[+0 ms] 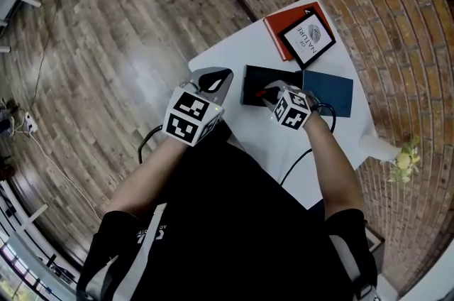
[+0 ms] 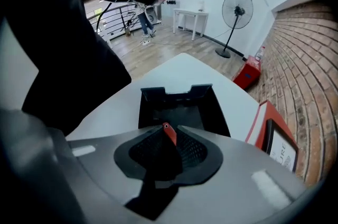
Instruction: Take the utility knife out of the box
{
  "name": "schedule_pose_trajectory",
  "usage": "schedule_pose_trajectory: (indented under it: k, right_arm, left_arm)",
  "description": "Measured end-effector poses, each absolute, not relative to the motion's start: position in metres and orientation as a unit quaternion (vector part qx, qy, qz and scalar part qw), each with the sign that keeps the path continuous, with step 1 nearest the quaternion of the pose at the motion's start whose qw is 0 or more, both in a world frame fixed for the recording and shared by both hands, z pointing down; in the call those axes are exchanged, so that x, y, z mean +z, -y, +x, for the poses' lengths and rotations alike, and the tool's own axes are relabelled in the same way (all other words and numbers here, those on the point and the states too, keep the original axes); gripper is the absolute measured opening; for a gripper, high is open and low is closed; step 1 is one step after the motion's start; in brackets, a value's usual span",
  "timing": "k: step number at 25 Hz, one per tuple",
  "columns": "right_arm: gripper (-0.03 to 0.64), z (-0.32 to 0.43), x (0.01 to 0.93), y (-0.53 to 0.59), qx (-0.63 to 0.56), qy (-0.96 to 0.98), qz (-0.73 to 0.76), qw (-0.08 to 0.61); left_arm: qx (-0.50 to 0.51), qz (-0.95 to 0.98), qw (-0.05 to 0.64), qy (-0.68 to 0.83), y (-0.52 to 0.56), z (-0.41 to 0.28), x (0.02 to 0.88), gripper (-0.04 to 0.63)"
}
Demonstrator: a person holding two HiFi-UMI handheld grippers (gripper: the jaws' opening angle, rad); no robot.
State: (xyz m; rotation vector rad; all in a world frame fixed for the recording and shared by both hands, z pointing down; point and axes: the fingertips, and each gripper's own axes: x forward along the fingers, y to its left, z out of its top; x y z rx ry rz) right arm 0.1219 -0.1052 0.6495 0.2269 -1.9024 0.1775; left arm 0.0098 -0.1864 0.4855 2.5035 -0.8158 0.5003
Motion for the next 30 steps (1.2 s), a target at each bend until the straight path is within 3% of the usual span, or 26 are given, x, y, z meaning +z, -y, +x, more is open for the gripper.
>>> schedule_pose_trajectory:
  k: [7,30]
  right_arm:
    - [0.08,0.132,0.678,0.1,0.068,0.78,0.058,0.62]
    - [0.095,0.137,0.683,0.115,0.044,0.788,0.07,0.61]
  left_arm:
    - [0.182,0.905,0.237,0.303,0.192,-0.006,0.491,0.008]
    - [0.206,0.907,0.236,0.283,0.192,0.004,0.499,0.008]
